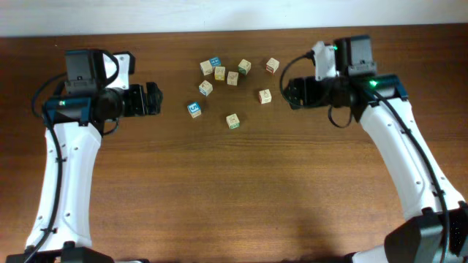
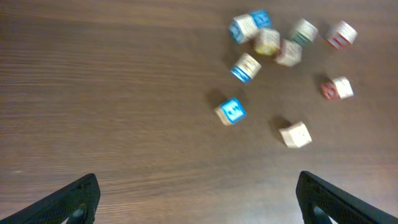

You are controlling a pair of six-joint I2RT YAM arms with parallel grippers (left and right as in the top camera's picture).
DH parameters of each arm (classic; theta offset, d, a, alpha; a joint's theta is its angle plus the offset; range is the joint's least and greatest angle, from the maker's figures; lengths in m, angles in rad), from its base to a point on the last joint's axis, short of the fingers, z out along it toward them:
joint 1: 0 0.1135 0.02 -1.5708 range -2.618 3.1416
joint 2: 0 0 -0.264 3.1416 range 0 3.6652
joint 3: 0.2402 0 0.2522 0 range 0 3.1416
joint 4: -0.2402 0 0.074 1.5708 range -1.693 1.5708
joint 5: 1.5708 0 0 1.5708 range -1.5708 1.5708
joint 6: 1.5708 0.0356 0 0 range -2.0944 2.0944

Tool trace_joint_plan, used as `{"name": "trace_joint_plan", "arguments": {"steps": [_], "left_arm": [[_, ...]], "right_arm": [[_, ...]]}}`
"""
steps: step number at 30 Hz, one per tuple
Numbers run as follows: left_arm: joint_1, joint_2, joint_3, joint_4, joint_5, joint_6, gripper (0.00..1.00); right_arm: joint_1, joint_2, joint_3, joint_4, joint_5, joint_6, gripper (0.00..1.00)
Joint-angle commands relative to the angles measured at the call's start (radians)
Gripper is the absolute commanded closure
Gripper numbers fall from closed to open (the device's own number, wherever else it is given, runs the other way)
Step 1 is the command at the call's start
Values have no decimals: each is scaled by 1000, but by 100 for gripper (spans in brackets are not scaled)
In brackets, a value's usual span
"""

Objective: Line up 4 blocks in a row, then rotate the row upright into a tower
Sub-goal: 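Grasp a wooden block with the right gripper near the cluster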

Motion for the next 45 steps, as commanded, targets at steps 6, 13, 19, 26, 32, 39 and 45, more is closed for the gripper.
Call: {"name": "trace_joint_plan", "arguments": {"steps": [6, 13, 19, 26, 32, 39, 45], "left_arm": [[-21, -3, 84, 1, -134, -88, 1], [-21, -3, 84, 1, -134, -87, 1], [-21, -3, 84, 1, -134, -87, 1], [-21, -3, 84, 1, -134, -87, 1], [-21, -3, 84, 1, -134, -87, 1], [-21, -3, 84, 1, -134, -88, 1], [-21, -3, 84, 1, -134, -88, 1]], "right_arm": [[116, 375, 300, 52, 201, 59, 12], [139, 506, 299, 138, 201, 68, 30], [188, 649, 299, 233, 244, 67, 36], [187, 670, 278, 239, 273, 68, 41], [187, 670, 274, 201, 273, 121, 60], [187, 645, 303, 160, 260, 121, 80], [187, 406, 491, -257, 169, 173, 87]]}}
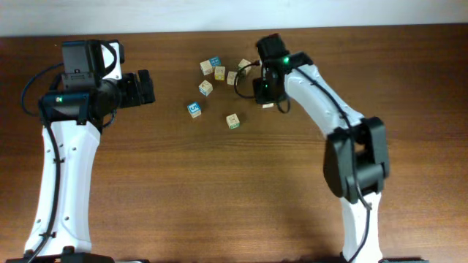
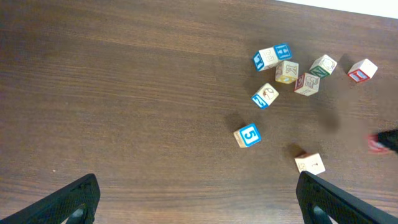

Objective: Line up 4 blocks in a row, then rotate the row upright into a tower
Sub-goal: 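Grasp a wooden block with the right gripper near the cluster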

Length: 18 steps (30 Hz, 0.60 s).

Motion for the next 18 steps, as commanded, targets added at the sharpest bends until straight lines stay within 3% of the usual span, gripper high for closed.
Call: {"name": "trace_joint_plan", "arguments": {"steps": [1, 4, 6, 11, 18], "left_arm": [[-2, -4, 16, -2, -11, -13, 1], [-2, -4, 16, -2, -11, -13, 1], [-2, -4, 16, -2, -11, -13, 1], [-2, -4, 16, -2, -11, -13, 1], [-2, -4, 16, -2, -11, -13, 1]], "right_arm": [[0, -218, 76, -191, -52, 43, 87], [0, -314, 75, -412, -58, 111, 87], [1, -304, 9, -455, -58, 151, 87], [1, -304, -404, -159, -51, 270, 90], [1, -304, -668, 155, -38, 266, 86]]}}
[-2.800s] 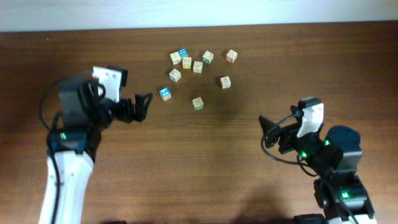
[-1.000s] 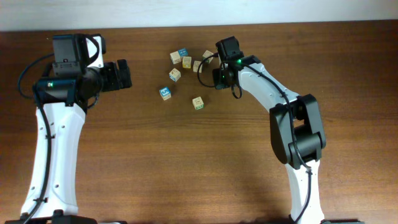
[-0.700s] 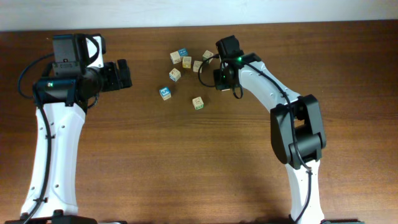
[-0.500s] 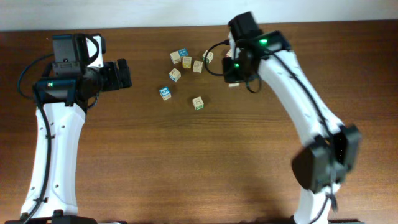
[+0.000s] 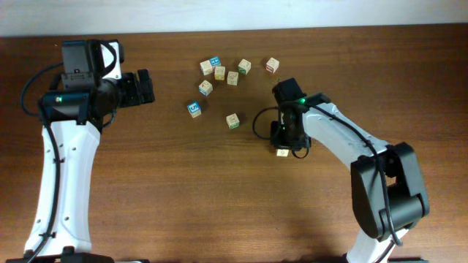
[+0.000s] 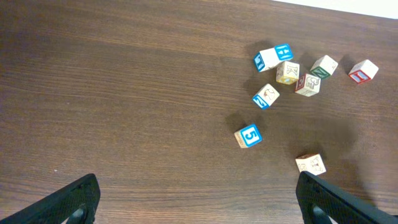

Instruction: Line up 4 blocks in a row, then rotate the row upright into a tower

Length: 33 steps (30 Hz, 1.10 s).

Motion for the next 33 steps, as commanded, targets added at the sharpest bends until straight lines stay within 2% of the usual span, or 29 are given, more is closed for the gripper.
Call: {"name": "trace_joint_plan", "arguments": {"steps": [1, 3, 7, 11, 13, 14, 17, 19, 24, 30, 33], "left_arm": [[-2, -4, 14, 0, -7, -13, 1], [-2, -4, 14, 0, -7, -13, 1], [-2, -4, 14, 0, -7, -13, 1], [-2, -4, 14, 0, -7, -13, 1], [-2, -4, 14, 0, -7, -13, 1], [-2, -4, 14, 0, -7, -13, 1], [-2, -4, 14, 0, -7, -13, 1], [-2, -4, 14, 0, -7, -13, 1], [-2, -4, 14, 0, -7, -13, 1], [-2, -4, 14, 0, -7, -13, 1], [-2, -4, 14, 0, -7, -13, 1]], "right_arm": [[1, -9, -35, 46, 2, -29, 86], [1, -9, -36, 55, 2, -40, 85], [1, -9, -39, 48, 2, -42, 62], [0, -9, -19, 36, 1, -63, 56], [0, -9, 99, -7, 2, -135, 53], [0, -9, 175, -20, 2, -162, 47], [16, 7, 313, 50, -2, -208, 38], [54, 77, 393, 82, -2, -229, 39], [172, 223, 394, 219, 2, -275, 39], [191, 324, 394, 213, -6, -281, 40], [192, 325, 394, 180, -7, -269, 55]]}}
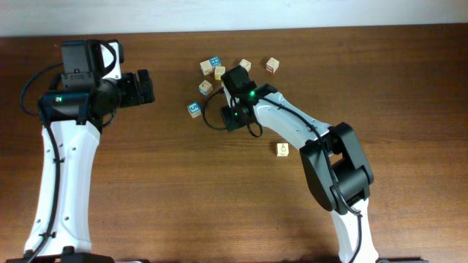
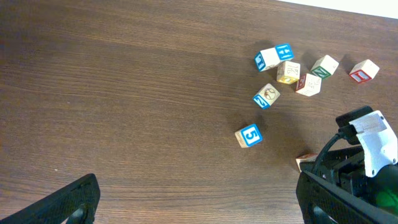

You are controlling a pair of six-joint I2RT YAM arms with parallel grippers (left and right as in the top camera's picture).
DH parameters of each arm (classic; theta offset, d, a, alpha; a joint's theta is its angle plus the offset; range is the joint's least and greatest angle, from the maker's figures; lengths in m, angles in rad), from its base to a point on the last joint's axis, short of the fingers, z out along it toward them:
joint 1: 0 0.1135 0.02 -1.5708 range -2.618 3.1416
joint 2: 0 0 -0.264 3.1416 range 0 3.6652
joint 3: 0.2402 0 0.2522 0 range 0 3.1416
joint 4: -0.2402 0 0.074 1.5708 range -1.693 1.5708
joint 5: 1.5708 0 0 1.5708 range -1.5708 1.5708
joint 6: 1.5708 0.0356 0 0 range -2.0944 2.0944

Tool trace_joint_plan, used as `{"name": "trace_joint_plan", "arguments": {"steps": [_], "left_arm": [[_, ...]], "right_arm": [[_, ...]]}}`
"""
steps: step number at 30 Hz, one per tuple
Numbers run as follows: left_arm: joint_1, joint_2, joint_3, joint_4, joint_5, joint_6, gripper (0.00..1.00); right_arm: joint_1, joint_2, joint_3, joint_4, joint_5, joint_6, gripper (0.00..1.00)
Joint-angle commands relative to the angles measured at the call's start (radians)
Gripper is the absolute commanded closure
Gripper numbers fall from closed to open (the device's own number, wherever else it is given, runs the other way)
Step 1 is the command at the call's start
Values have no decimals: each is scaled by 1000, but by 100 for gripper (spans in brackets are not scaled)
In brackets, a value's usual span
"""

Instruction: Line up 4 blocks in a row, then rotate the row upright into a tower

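Several small wooden letter and number blocks lie at the table's far middle. The blue "5" block [image 1: 194,109] [image 2: 249,135] sits nearest my left side. One block [image 1: 282,149] lies alone, nearer the front. My right gripper [image 1: 232,117] is down over a pale block [image 2: 303,163], of which only an edge shows; its jaws are hidden. My left gripper [image 1: 145,87] [image 2: 199,199] hovers open and empty, left of the cluster.
The far cluster holds a blue block [image 1: 214,63], a red-marked block [image 1: 272,65] at its right end and a green-marked one [image 1: 244,66]. The right arm [image 1: 292,124] stretches across the table's middle. A white wall edge runs along the far side.
My right gripper has moved from the lone block at the centre right to the pale block below the cluster. The lone block stays where it lay. The left arm is still.
Both grippers first hovered on either side of the cluster. Then my right gripper was over the red-marked block at the cluster's lower right. Then it stood with that block nearer the front. Now that block lies there alone, and the gripper covers another block.
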Motion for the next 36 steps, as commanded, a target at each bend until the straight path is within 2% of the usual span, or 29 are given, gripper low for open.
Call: {"name": "trace_joint_plan", "arguments": {"steps": [1, 3, 7, 10, 12, 14, 16, 19, 21, 32, 33, 36], "left_arm": [[-2, -4, 14, 2, -7, -13, 1], [-2, -4, 14, 2, -7, -13, 1], [-2, -4, 14, 2, -7, -13, 1], [-2, -4, 14, 2, -7, -13, 1], [-2, -4, 14, 2, -7, -13, 1], [-2, -4, 14, 2, -7, -13, 1], [-2, -4, 14, 2, -7, -13, 1], [-2, -4, 14, 2, -7, -13, 1], [-2, -4, 14, 2, -7, -13, 1], [-2, -4, 14, 2, -7, -13, 1], [-2, -4, 14, 2, -7, -13, 1], [-2, -4, 14, 2, -7, -13, 1]], "right_arm": [[4, 10, 10, -16, -6, 10, 59], [3, 10, 10, -13, -2, 36, 72], [2, -14, 42, -39, -7, 90, 75], [2, -137, 157, -272, -54, 198, 78], [2, -214, 163, -422, -55, 239, 78], [2, -222, 147, -551, -27, 287, 78], [0, -220, 16, -514, 58, 416, 78], [-18, -220, -196, -335, 71, 455, 78], [-35, -220, -267, -282, 85, 471, 78], [-53, -220, -268, -240, 84, 417, 76], [-53, -220, -268, -240, 84, 417, 70], [-53, -220, -268, -243, 81, 417, 66]]}}
